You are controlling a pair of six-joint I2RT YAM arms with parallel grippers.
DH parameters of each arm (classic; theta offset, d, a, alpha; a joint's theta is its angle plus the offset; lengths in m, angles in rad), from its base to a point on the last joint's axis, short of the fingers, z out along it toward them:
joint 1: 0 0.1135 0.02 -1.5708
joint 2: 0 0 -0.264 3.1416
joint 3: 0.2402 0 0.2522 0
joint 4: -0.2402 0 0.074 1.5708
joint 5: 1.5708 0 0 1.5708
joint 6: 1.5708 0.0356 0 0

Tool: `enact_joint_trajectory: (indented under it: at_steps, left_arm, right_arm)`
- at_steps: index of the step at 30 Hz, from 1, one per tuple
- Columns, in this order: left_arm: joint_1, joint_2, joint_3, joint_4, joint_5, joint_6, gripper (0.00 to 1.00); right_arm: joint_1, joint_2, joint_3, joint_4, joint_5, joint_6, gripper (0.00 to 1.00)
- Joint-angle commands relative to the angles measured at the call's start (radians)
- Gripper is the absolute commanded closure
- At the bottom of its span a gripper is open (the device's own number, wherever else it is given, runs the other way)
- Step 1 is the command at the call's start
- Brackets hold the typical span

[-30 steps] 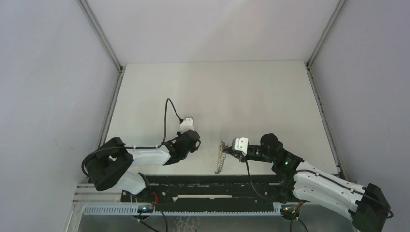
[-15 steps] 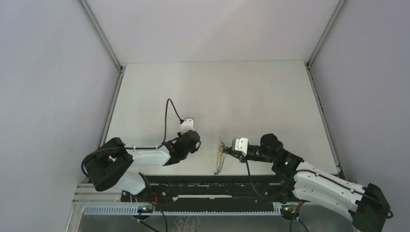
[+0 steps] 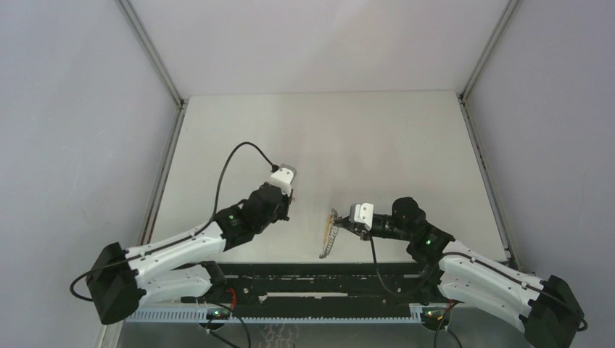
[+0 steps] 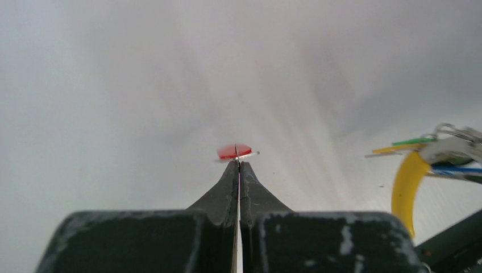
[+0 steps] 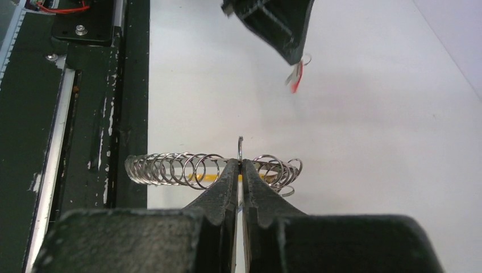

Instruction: Put the keys on the keyring

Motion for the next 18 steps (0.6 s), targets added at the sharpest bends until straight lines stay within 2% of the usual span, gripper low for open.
enact_joint_trajectory:
  at_steps: [1,7,11,18]
  left_arm:
    - [-0.005,-0.106,0.117,-0.156,0.147,0.278,1.0]
    - [-0.005,-0.157,0.238,-0.311,0.258,0.514,1.0]
    - [-0.004,-0.2,0.259,-0.349,0.355,0.698,1.0]
    - [-0.005,-0.24,0.268,-0.384,0.448,0.923,1.0]
  right_arm:
    - [-0.042,0.014,0.025,0.126,-0.085,-0.008,1.0]
    - [-0.057,0.089,0.101,0.066,-0.161,-0.122,1.0]
    - [-0.056,0.146,0.158,0.026,-0.172,-0.203,1.0]
    - [-0.042,0.221,0.22,0.004,-0.138,-0.28,1.0]
